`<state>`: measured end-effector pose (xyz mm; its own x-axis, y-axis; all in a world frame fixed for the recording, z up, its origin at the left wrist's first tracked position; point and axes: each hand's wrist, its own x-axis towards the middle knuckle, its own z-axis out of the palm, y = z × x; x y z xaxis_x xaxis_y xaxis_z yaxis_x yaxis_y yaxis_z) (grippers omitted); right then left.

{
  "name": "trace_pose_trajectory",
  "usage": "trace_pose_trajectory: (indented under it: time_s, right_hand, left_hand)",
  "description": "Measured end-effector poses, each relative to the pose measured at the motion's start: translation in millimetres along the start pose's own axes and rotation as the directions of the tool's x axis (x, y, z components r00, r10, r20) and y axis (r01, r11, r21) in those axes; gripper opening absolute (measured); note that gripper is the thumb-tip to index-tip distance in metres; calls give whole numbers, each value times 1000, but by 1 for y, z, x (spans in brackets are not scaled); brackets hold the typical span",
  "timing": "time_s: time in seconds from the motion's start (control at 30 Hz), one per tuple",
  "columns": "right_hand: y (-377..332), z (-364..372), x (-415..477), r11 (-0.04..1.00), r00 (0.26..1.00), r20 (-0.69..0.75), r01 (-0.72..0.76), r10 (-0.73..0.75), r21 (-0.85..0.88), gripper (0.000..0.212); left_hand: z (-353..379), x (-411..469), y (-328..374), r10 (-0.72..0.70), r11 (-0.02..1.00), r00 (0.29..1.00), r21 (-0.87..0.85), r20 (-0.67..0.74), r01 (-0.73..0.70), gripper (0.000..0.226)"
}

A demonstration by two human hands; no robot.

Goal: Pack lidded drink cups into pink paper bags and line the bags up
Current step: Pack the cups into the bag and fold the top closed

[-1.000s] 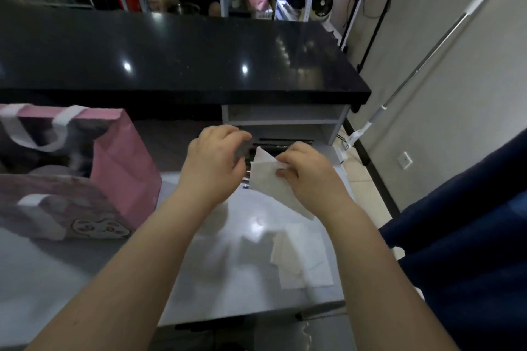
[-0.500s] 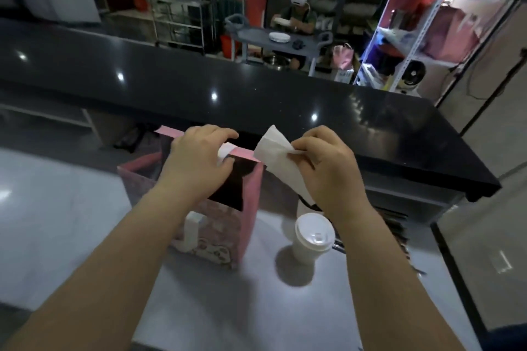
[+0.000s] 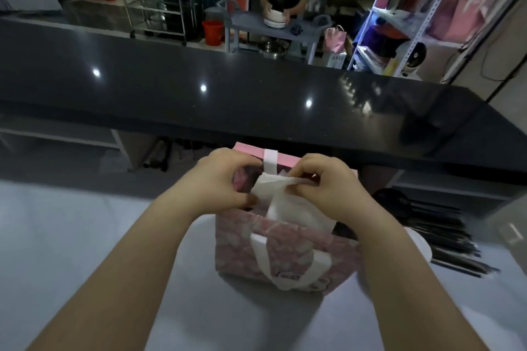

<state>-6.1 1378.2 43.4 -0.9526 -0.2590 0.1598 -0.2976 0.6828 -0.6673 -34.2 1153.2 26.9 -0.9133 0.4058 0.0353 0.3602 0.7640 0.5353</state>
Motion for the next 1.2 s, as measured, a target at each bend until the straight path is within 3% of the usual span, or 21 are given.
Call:
trace_pose_trajectory:
  time_s: [0.1, 0.17, 0.27, 0.37, 0.47, 0.6, 0.73, 0.83, 0.9, 1.0, 1.1, 1.13, 1.2]
  right_hand:
    - [7, 7, 16, 982, 998, -22, -56, 53, -179, 15]
    - [11, 12, 24, 947, 995, -93, -63, 35, -315, 11]
    - [12, 19, 33, 885, 982, -175, -14, -77, -466, 9]
    - [13, 26, 35, 841, 976, -121, 91, -183, -534, 14]
    - [15, 27, 33, 842, 981, -83, 104, -174, -530, 30]
    - [12, 13, 21, 932, 983, -125, 80, -132, -353, 31]
    - [13, -8, -10, 980, 928, -348, 71, -133, -184, 30]
    - [26, -13, -41, 999, 863, -502, 37, -46, -29, 31]
    - [42, -13, -62, 990, 848, -519, -36, 102, 136, 33]
    - [67, -11, -92, 897, 869, -376, -154, 322, 413, 44]
    - [84, -5, -117, 764, 939, -184, -111, 290, 636, 73]
    - [87, -1, -122, 729, 960, -107, -121, 258, 674, 81]
    - [89, 13, -125, 668, 975, 19, -167, 223, 725, 72]
  left_hand:
    - [0, 10, -8, 12, 996, 993, 82, 118, -22, 103]
    - [3, 13, -13, 40, 996, 985, 71, 170, -53, 115]
    - [4, 14, -19, 83, 995, 975, 36, 205, -92, 122]
    - [5, 11, -23, 109, 994, 969, -29, 222, -105, 122]
    - [9, 7, -24, 142, 986, 967, -111, 210, -121, 119]
    - [13, 4, -29, 177, 961, 980, -233, 93, -151, 100]
    - [20, -3, -34, 131, 912, 979, -369, -159, -182, 69]
    - [31, -13, -36, 25, 740, 940, -626, -340, -246, 39]
    - [37, -21, -39, -50, 608, 917, -740, -397, -287, 35]
    - [43, -35, -49, -41, 531, 966, -825, -254, -194, 60]
    - [51, -46, -61, 15, 503, 999, -864, 30, 19, 88]
    - [54, -49, -62, 2, 500, 997, -864, 71, 60, 88]
    - [62, -53, -57, -69, 525, 996, -847, 50, 79, 75]
